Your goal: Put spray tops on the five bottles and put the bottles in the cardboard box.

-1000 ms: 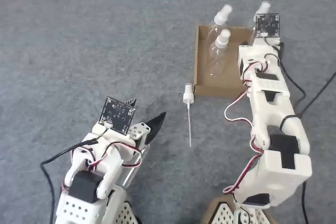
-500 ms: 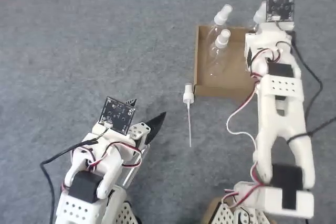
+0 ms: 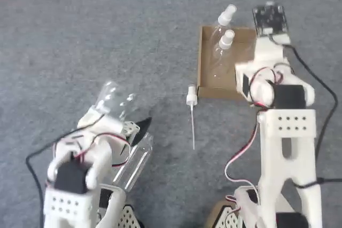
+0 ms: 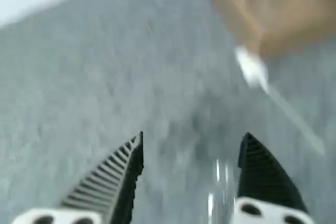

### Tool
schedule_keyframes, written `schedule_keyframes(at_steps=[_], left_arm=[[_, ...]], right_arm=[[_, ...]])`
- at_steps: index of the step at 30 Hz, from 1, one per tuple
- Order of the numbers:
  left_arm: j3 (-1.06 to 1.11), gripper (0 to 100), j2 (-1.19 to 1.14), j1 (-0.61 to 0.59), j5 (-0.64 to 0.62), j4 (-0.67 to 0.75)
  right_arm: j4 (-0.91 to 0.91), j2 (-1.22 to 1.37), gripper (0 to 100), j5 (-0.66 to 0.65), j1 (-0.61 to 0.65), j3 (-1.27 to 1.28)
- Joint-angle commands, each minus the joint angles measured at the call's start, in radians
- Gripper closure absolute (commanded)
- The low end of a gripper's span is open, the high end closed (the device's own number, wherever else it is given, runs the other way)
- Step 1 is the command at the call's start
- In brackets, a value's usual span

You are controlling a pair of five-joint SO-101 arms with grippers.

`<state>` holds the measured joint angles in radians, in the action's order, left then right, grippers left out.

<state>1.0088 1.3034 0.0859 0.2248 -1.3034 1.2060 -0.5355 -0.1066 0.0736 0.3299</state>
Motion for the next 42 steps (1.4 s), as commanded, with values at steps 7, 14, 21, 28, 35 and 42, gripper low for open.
schedule_keyframes(at_steps=[7,14,21,28,35,42], left_arm=[[-0.202,73,-0.476,0.008,0.249,-0.262],[-0.007,71,-0.6,0.012,0.242,-0.077],[0.041,71,-0.726,0.012,0.212,0.037],[0.041,71,-0.878,0.021,0.207,0.137],[0.042,80,-0.977,0.051,0.15,0.287],[-0.028,86,-0.924,0.244,0.034,0.258]], right_arm=[[0.239,-0.065,78.3,-0.184,-0.252,0.032],[0.162,-0.071,78.2,-0.339,-0.441,0.199],[0.107,-0.076,78.2,-0.391,-0.542,0.275],[0.111,-0.076,78.2,-0.384,-0.558,0.273],[0.113,-0.077,78.2,-0.387,-0.559,0.25],[0.114,-0.077,78.2,-0.382,-0.561,0.207]])
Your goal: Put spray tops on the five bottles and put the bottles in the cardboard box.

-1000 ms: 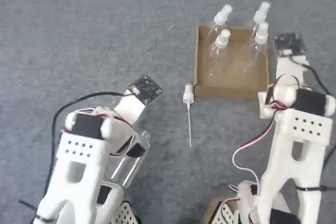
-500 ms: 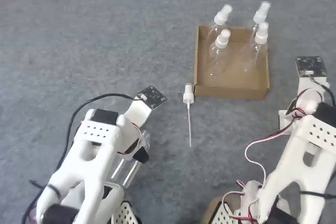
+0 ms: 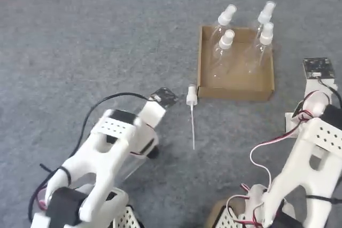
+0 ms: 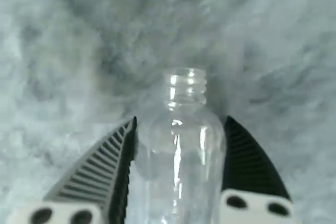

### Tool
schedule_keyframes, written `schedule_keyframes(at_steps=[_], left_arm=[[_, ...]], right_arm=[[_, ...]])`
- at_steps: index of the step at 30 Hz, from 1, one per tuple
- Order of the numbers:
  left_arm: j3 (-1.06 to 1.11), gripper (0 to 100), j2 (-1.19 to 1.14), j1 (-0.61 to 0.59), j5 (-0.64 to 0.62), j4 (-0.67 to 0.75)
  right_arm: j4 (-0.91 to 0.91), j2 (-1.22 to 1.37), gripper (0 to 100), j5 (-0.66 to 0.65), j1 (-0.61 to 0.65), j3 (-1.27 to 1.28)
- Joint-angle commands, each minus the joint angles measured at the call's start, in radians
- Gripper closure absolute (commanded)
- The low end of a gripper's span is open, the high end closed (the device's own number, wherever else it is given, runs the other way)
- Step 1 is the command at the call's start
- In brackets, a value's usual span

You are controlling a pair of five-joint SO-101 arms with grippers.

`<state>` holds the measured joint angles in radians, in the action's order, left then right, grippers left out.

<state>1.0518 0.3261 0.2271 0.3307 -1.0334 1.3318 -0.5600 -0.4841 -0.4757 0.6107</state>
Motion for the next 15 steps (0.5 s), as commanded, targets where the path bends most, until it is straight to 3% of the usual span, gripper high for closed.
schedule_keyframes(at_steps=[1,8,15], left_arm=[[-0.094,86,0.068,0.133,-0.089,-0.034],[-0.39,87,0.02,0.292,-0.203,-0.153],[-0.763,86,-0.282,0.428,-0.304,-0.146]], right_arm=[[-0.001,-0.051,78.2,-0.005,-0.012,-0.098],[0.168,-0.01,78.2,-0.005,-0.01,-0.367],[0.222,0.137,78.2,-0.005,-0.068,-0.543]])
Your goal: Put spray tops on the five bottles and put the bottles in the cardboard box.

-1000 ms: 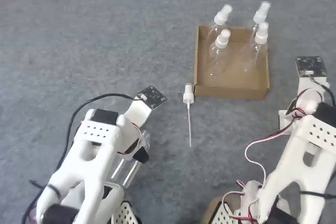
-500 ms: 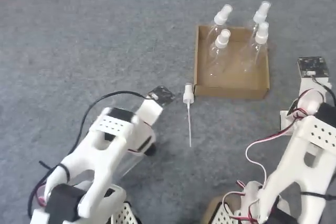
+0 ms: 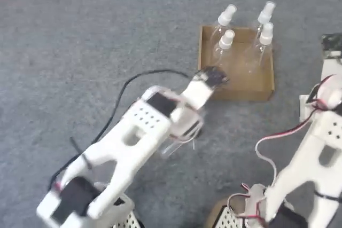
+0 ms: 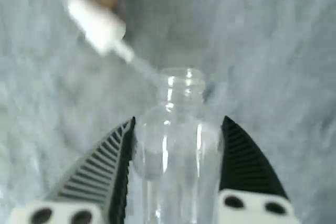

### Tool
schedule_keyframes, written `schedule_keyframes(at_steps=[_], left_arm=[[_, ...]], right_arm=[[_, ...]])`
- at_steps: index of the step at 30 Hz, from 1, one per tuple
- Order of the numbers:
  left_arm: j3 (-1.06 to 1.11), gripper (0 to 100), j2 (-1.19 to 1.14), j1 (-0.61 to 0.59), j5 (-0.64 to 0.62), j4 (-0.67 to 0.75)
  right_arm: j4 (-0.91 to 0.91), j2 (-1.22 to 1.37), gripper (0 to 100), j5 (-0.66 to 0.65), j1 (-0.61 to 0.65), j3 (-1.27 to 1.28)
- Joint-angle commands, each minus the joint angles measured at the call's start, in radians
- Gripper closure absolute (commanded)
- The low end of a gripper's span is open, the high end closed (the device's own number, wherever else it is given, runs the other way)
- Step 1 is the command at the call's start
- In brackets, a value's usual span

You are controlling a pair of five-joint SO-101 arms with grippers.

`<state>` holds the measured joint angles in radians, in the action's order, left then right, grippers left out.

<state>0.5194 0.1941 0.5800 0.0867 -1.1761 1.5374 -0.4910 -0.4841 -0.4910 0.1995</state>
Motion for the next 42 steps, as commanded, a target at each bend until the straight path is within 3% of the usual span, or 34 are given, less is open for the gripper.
schedule_keyframes(at_steps=[1,8,12,21,25,28,34,38,42], left_arm=[[-0.275,86,-0.198,0.095,-0.077,0.012],[-0.484,86,-0.485,0.178,-0.138,0.092],[-0.552,78,-0.551,0.201,-0.169,0.086],[-0.662,70,-0.549,0.192,-0.192,-0.06],[-0.745,72,-0.549,0.147,-0.19,-0.137],[-0.854,74,-0.549,0.061,-0.193,-0.244],[-1.018,74,-0.465,-0.072,-0.163,-0.456],[-0.941,74,-0.307,-0.143,-0.129,-0.496],[-0.74,74,-0.163,-0.275,-0.087,-0.451]], right_arm=[[0.016,0.084,78.2,-0.005,-0.073,-0.152],[0.007,0.157,78.2,-0.012,-0.174,-0.253],[0.007,0.171,78.2,-0.038,-0.185,-0.252],[0.018,0.171,78.2,-0.04,-0.179,-0.249],[0.019,0.171,78.3,0.018,-0.168,-0.247],[0.074,0.166,78.4,0.091,-0.108,-0.247],[0.154,0.16,78.3,0.341,0.174,-0.19],[0.097,0.16,78.2,0.483,0.375,-0.069],[-0.001,0.16,78.5,0.583,0.481,0.071]])
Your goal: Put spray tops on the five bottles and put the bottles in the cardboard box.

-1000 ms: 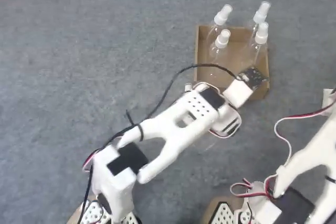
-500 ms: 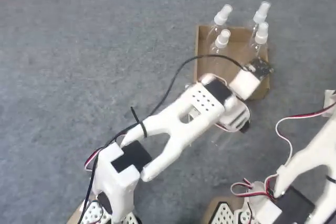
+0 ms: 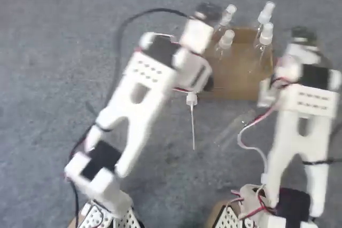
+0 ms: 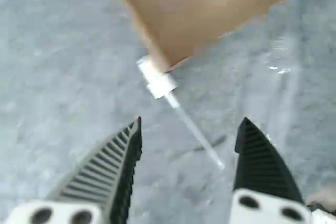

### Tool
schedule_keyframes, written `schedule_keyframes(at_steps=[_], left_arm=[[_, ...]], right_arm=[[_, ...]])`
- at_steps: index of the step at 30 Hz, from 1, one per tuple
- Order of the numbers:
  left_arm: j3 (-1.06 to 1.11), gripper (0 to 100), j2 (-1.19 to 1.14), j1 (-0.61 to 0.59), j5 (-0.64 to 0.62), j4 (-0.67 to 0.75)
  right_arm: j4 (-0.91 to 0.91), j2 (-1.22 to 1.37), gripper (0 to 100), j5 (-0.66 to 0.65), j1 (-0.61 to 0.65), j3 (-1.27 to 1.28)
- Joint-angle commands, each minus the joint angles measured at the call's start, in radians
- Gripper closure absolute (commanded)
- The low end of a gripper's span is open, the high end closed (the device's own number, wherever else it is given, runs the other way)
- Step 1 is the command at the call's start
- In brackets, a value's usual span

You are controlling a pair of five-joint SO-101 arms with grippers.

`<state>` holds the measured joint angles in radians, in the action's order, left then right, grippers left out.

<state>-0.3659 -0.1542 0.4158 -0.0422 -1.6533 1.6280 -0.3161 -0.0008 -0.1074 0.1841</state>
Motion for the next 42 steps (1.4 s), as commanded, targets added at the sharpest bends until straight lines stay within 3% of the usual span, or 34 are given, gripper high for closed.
schedule_keyframes(at_steps=[1,6,13,21,29,36,42], left_arm=[[0.206,74,0.221,-0.149,0.057,0.055],[0.533,74,0.4,-0.301,0.129,0.252],[0.851,74,0.529,-0.368,0.193,0.425],[0.923,74,0.494,-0.393,0.201,0.511],[0.906,73,0.342,-0.305,0.132,0.601],[0.905,73,0.262,-0.181,0.034,0.709],[0.869,73,0.181,-0.112,0.028,0.776]], right_arm=[[-0.108,-0.015,78.5,0.121,0.114,0.12],[-0.182,-0.015,78.2,0.227,0.232,0.253],[-0.309,-0.002,78.2,0.354,0.314,0.365],[-0.541,-0.002,78.2,0.422,0.308,0.569],[-0.688,-0.002,78.6,0.413,0.151,0.672],[-0.684,-0.002,78.6,0.226,-0.048,0.709],[-0.691,-0.002,78.6,-0.077,-0.255,0.707]])
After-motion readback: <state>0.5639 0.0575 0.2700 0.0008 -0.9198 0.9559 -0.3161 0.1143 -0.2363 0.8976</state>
